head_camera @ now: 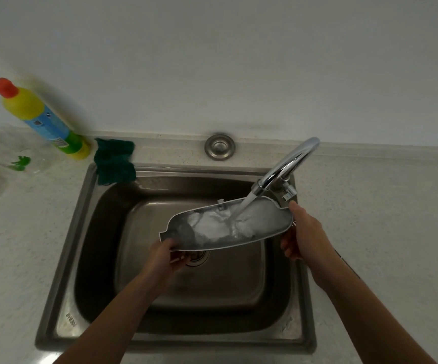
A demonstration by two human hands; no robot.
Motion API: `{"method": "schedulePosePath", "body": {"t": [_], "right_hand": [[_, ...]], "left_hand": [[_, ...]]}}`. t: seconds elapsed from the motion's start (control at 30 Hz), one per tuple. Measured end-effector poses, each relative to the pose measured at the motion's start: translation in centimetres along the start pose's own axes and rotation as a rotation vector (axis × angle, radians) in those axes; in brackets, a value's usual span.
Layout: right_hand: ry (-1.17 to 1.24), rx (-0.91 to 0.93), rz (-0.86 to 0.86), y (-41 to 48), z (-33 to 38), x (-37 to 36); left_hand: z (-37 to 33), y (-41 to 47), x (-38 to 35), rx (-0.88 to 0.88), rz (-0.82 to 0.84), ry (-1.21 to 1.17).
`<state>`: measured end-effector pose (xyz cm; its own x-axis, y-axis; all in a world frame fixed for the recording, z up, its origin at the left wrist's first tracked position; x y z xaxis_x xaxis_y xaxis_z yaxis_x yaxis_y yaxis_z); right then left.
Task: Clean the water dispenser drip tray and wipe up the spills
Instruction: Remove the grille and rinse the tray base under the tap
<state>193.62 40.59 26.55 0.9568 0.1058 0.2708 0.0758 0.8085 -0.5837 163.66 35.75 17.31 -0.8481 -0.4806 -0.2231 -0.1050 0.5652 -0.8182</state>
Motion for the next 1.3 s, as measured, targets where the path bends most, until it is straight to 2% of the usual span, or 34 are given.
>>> {"method": "schedulePosePath", "body": {"t": [0.13, 0.23, 0.43, 0.6, 0.67, 0.8, 0.83, 1.03, 1.17, 1.3], "right_hand": [[0.010, 0.049, 0.019, 0.1, -0.4, -0.5], [0.069, -0.009, 0.017, 1.0, -1.4, -1.1], [0.069, -0.145, 0.007, 2.8, -2.9, -2.7], [-0.199, -0.097, 0.040, 3.5, -2.5, -3.0], [-0.342, -0.071, 0.044, 3.7, -2.0, -2.9], [-0.155, 0.026, -0.022, 2.2, -0.2, -2.7], [-0.171, 0.072, -0.043, 1.8, 0.3, -2.8], [-0.445, 0.298, -0.078, 0.1, 1.8, -2.4], [-0.365, 0.268, -0.038, 0.1, 0.3, -1.8], [-0.142, 0.112, 0.002, 0.4, -2.0, -1.8]], "left_hand": [[-1.9, -0.5, 0.2, -0.091, 0.099, -0.098], [-3.4, -0.5, 0.9, -0.197, 0.124, -0.093], [-5.0, -0.7, 1.9, -0.319, 0.043, 0.081], [-5.0, -1.4, 2.3, -0.476, 0.048, 0.104], [-4.6, -1.4, 2.6, -0.481, 0.024, 0.103], [-3.0, -0.7, 3.4, -0.385, -0.001, 0.075], [-2.5, -0.5, 3.4, -0.355, -0.009, 0.078], [-0.6, 0.0, 2.8, -0.217, -0.045, 0.246], [-1.5, 0.0, 2.9, -0.290, -0.069, 0.273], [-3.7, -1.0, 2.9, -0.392, -0.109, 0.291]]}}
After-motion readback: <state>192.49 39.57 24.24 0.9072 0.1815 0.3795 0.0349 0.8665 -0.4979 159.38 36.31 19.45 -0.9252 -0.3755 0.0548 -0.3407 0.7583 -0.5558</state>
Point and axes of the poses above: each hand's wrist, its own y-axis towards the middle knuckle, its own x-axis out of the back of the hand, z = x × y, the point moved 4 cm from there along y, towards the middle knuckle, and after that the axes turned 6 degrees about z, right-handed, at the moved point
